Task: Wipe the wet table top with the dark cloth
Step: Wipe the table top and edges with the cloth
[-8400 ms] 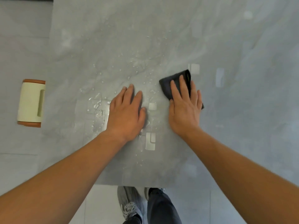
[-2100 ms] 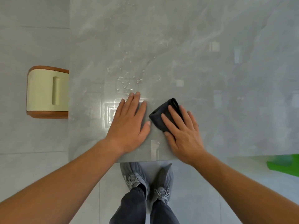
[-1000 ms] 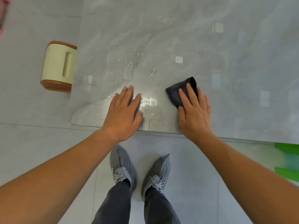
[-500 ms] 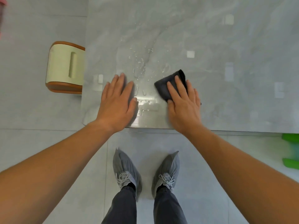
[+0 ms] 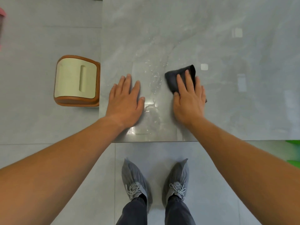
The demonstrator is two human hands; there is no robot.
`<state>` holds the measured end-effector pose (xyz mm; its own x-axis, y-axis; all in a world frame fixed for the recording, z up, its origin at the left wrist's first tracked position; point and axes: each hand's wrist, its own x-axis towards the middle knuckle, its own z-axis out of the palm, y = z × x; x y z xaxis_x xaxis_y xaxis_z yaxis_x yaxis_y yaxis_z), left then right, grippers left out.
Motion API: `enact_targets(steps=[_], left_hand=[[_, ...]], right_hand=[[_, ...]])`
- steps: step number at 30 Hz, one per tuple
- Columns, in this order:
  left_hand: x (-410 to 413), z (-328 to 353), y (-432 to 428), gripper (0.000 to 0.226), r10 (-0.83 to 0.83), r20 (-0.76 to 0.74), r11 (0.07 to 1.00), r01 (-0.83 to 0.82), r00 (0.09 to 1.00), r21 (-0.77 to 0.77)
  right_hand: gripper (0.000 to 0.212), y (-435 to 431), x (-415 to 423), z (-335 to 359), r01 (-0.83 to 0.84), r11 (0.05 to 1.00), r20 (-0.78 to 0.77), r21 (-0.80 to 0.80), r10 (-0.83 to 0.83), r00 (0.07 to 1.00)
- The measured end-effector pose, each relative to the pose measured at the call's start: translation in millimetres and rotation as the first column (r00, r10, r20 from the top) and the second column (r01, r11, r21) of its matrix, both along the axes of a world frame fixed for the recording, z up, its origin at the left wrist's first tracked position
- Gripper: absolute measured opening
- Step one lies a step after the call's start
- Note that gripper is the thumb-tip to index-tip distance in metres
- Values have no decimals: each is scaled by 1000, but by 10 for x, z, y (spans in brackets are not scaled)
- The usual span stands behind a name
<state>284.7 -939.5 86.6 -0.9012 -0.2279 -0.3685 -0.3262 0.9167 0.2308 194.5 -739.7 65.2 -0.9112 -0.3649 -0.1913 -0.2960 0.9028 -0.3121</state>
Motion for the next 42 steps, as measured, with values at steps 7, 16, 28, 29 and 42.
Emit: enact_targets(steps=[7, 16, 28, 29, 42], left_hand=[[-19, 39, -54, 60, -16, 9, 1000, 16, 1000, 10], [-185, 79, -149, 58, -53, -28, 998, 54, 998, 22], [-1350, 62, -430, 63, 44, -33, 999, -43, 998, 25], [-1428, 66, -467, 63, 50, -28, 998, -50, 998, 24], [-2016, 137, -647, 57, 105, 24, 994, -105, 994, -4]], right_hand=[[58, 121, 632, 89, -306, 950, 15, 57, 305, 952], [60, -361, -538, 100, 90, 995, 13, 49, -91, 996], [61, -377, -1523, 98, -58, 998, 25, 24, 57, 998], [62, -436, -1614, 84, -16, 1000, 31, 18, 15, 999], [61, -543, -2136, 117, -127, 992, 54, 17, 126, 991]])
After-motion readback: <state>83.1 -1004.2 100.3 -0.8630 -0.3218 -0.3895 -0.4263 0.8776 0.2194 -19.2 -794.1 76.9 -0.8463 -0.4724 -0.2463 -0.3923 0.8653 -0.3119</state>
